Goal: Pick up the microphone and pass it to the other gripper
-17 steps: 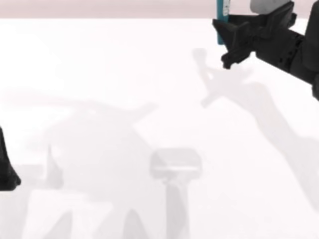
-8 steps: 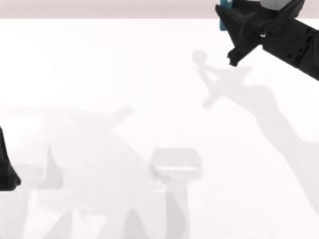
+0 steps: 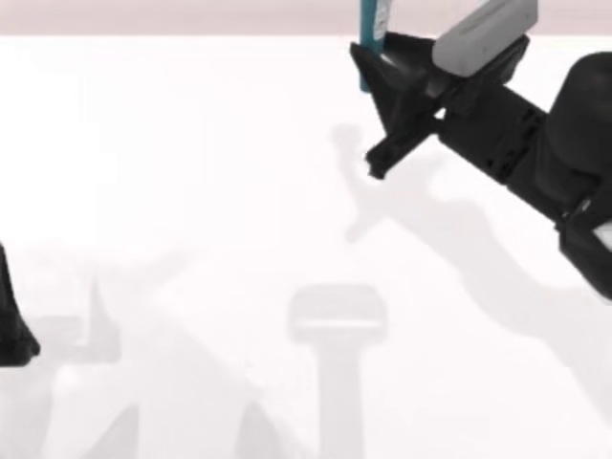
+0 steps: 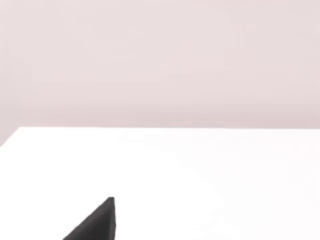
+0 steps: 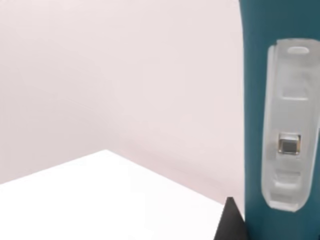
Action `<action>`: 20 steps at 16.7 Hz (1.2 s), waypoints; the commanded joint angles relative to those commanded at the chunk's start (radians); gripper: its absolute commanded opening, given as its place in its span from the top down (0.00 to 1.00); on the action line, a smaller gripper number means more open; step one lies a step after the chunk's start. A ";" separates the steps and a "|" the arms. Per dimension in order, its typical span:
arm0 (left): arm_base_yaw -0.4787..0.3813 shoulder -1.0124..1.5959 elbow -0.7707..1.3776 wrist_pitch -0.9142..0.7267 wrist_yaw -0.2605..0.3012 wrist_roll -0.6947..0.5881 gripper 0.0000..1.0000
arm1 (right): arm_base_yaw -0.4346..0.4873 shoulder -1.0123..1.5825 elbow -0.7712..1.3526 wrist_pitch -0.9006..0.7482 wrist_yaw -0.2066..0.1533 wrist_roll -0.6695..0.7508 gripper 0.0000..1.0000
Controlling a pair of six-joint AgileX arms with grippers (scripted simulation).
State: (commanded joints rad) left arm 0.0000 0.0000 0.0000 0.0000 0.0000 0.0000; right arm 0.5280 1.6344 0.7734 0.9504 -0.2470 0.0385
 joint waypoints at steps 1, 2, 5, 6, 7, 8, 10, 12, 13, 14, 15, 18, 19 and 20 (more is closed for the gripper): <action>0.000 0.000 0.000 0.000 0.000 0.000 0.00 | 0.037 -0.008 -0.019 0.026 0.035 0.003 1.00; 0.000 0.000 0.000 0.000 0.000 0.000 0.00 | 0.067 -0.015 -0.036 0.048 0.064 0.005 1.00; 0.000 0.000 0.000 0.000 0.000 0.000 0.00 | 0.099 -0.024 -0.054 0.073 0.096 0.008 1.00; 0.000 0.000 0.000 0.000 0.000 0.000 0.00 | 0.099 -0.024 -0.054 0.073 0.096 0.008 1.00; 0.000 0.000 0.000 0.000 0.000 0.000 0.00 | 0.099 -0.024 -0.054 0.073 0.096 0.008 1.00; 0.000 0.000 0.000 0.000 0.000 0.000 0.00 | 0.095 -0.019 -0.051 0.071 0.092 0.009 1.00; 0.000 0.000 0.000 0.000 0.000 0.000 0.00 | 0.097 -0.022 -0.053 0.072 0.094 0.009 1.00; 0.000 0.000 0.000 0.000 0.000 0.000 0.00 | 0.099 -0.024 -0.054 0.073 0.096 0.008 1.00; 0.000 0.000 0.000 0.000 0.000 0.000 0.00 | 0.099 -0.024 -0.054 0.073 0.096 0.008 1.00; 0.000 0.000 0.000 0.000 0.000 0.000 0.00 | 0.099 -0.024 -0.054 0.073 0.096 0.008 1.00; -0.001 0.001 0.001 0.001 0.001 0.000 0.00 | 0.099 -0.024 -0.054 0.073 0.096 0.008 1.00; -0.021 0.067 0.054 0.031 0.059 0.008 0.00 | 0.099 -0.024 -0.054 0.073 0.096 0.008 1.00; -0.032 0.110 0.086 0.050 0.094 0.012 0.00 | 0.099 -0.024 -0.054 0.073 0.096 0.008 1.00; -0.045 0.165 0.123 0.071 0.133 0.018 0.00 | 0.099 -0.024 -0.054 0.073 0.096 0.008 1.00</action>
State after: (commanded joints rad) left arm -0.0450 0.1645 0.1230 0.0714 0.1335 0.0178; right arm 0.6272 1.6101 0.7191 1.0238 -0.1507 0.0461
